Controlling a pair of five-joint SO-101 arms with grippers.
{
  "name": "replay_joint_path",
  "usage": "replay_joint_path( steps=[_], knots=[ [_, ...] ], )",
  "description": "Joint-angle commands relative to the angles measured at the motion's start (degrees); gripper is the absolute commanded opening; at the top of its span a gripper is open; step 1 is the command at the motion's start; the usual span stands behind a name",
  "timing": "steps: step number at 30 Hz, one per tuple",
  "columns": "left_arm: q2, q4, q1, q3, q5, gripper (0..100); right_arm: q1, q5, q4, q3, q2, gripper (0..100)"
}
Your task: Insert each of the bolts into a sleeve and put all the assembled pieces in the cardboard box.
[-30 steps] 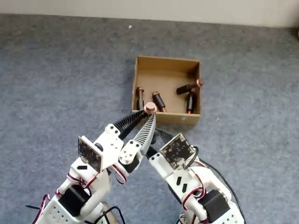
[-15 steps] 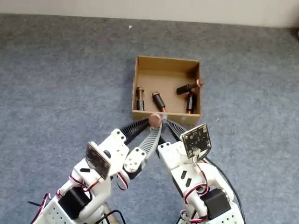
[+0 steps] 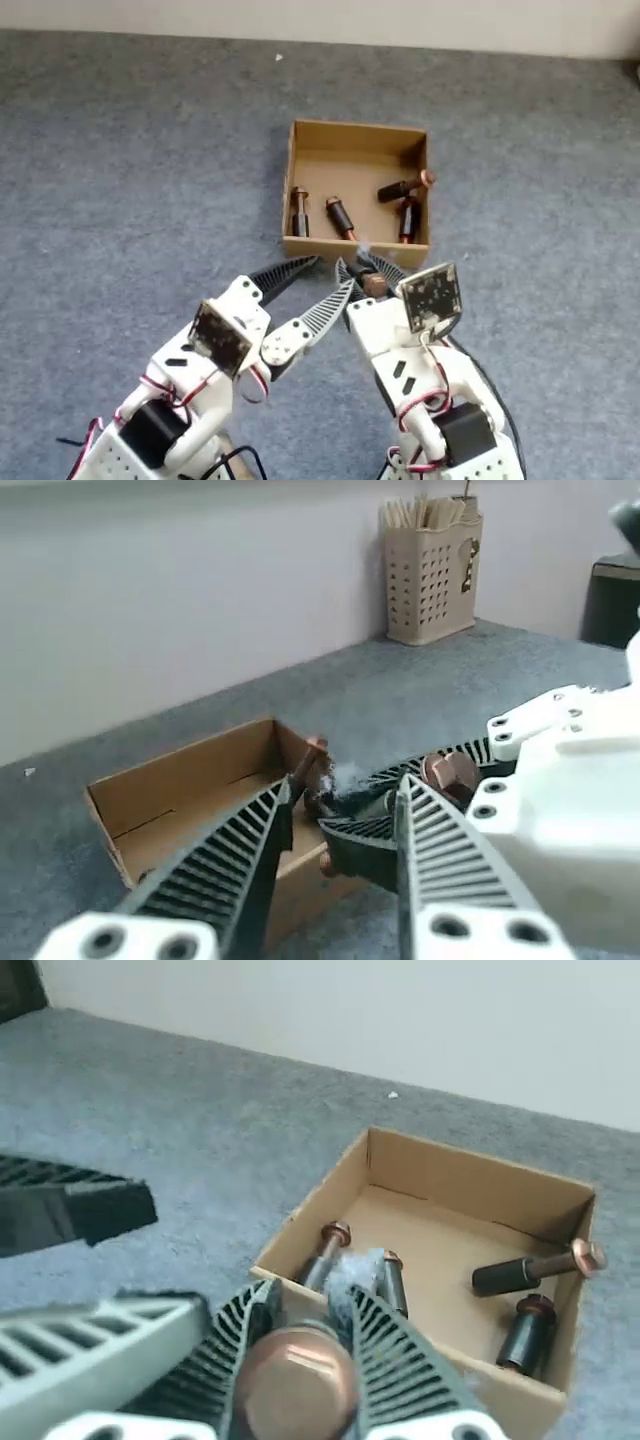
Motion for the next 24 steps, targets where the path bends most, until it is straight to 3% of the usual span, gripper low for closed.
replay_joint_path(
  steps=[1, 13, 21, 24],
  knots=[
    [0.13, 1.93, -3.21, -2.77, -0.88, 19, 0.31, -0.79, -2.59, -2.95, -1.01, 0.5],
    [-0.04, 21.63, -18.51, -7.69, -0.88, 19, 5.76, -0.79, -2.68, -1.63, -1.01, 0.5],
    [-0.04, 24.18, -32.92, -3.12, -0.79, 19, 6.02, -0.79, -2.07, -2.07, -1.01, 0.5],
    [-0.04, 24.18, -36.62, 1.54, -0.79, 19, 5.76, 1.41, 2.68, -2.07, -0.92, 0.5]
  ],
)
